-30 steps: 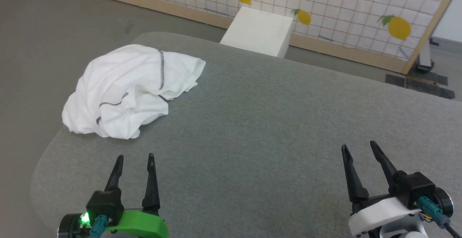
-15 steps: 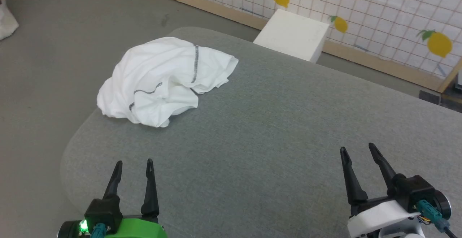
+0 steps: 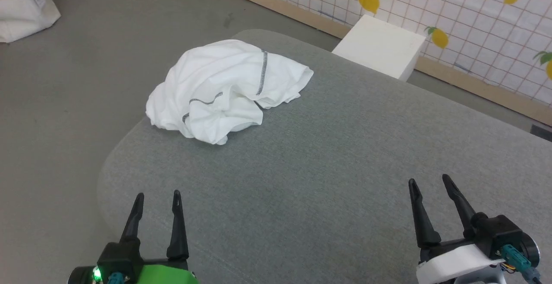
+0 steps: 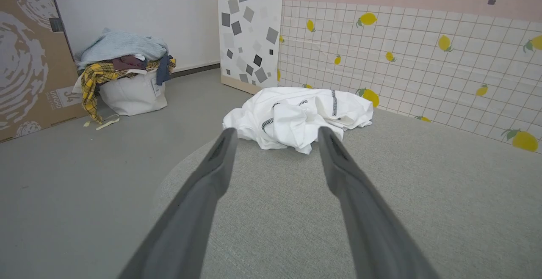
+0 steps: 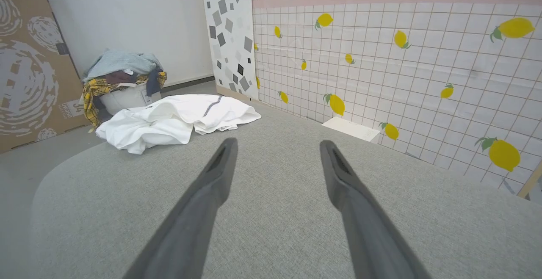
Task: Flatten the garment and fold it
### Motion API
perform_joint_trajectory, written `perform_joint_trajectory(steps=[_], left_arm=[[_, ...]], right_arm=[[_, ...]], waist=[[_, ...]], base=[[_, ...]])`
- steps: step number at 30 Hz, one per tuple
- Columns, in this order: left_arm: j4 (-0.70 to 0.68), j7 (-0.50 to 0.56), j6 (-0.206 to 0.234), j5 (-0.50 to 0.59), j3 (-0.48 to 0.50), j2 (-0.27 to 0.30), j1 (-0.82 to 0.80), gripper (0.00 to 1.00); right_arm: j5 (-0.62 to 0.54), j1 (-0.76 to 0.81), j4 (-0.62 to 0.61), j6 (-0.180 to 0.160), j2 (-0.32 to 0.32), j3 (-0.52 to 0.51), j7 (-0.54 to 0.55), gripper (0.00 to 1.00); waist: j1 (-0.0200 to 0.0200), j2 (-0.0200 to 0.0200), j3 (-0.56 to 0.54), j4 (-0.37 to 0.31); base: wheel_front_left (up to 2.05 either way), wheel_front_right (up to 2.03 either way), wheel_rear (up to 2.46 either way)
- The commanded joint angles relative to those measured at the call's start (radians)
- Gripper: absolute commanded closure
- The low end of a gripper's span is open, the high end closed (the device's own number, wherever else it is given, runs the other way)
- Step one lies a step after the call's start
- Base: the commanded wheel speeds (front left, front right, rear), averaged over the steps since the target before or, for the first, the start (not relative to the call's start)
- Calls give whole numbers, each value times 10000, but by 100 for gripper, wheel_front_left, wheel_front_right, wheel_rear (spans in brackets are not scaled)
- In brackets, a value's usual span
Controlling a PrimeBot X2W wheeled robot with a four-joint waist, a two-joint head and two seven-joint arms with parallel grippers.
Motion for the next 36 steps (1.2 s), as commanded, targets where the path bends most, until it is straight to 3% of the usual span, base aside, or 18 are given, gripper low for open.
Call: perform_joint_trajectory(steps=[1,12,22,24,26,30,36], left_arm=[[-43,-110,15,-112,-2,-47,193,0],[-104,-331,83,-349,-56,-51,258,0],[-104,-331,137,-622,-54,-51,266,0],[-127,-331,37,-656,-118,-51,162,0],[-263,-331,-19,-1447,-93,-51,-113,0],[-333,-244,-628,-1679,-197,94,-1117,0],[-839,1156,-1130,-2251,-57,753,-3368,0]], right_arm=[[95,84,43,-17,7,2,-131,0],[99,99,106,-19,9,-42,-350,0],[86,81,103,-19,9,-82,-350,0],[61,62,79,-19,9,-89,-350,0],[2,35,21,-19,9,-126,-350,0],[-193,-53,-172,-19,9,-189,-350,0],[-755,-266,-734,-19,9,-226,-142,0]], waist=[[0,0,9,126],[0,0,79,597],[0,0,133,567],[0,0,196,562],[0,0,305,585],[0,0,703,577],[0,0,1611,438]], base=[[0,0,0],[0,0,0],[0,0,0],[0,0,0],[0,0,0],[0,0,0],[0,0,0]])
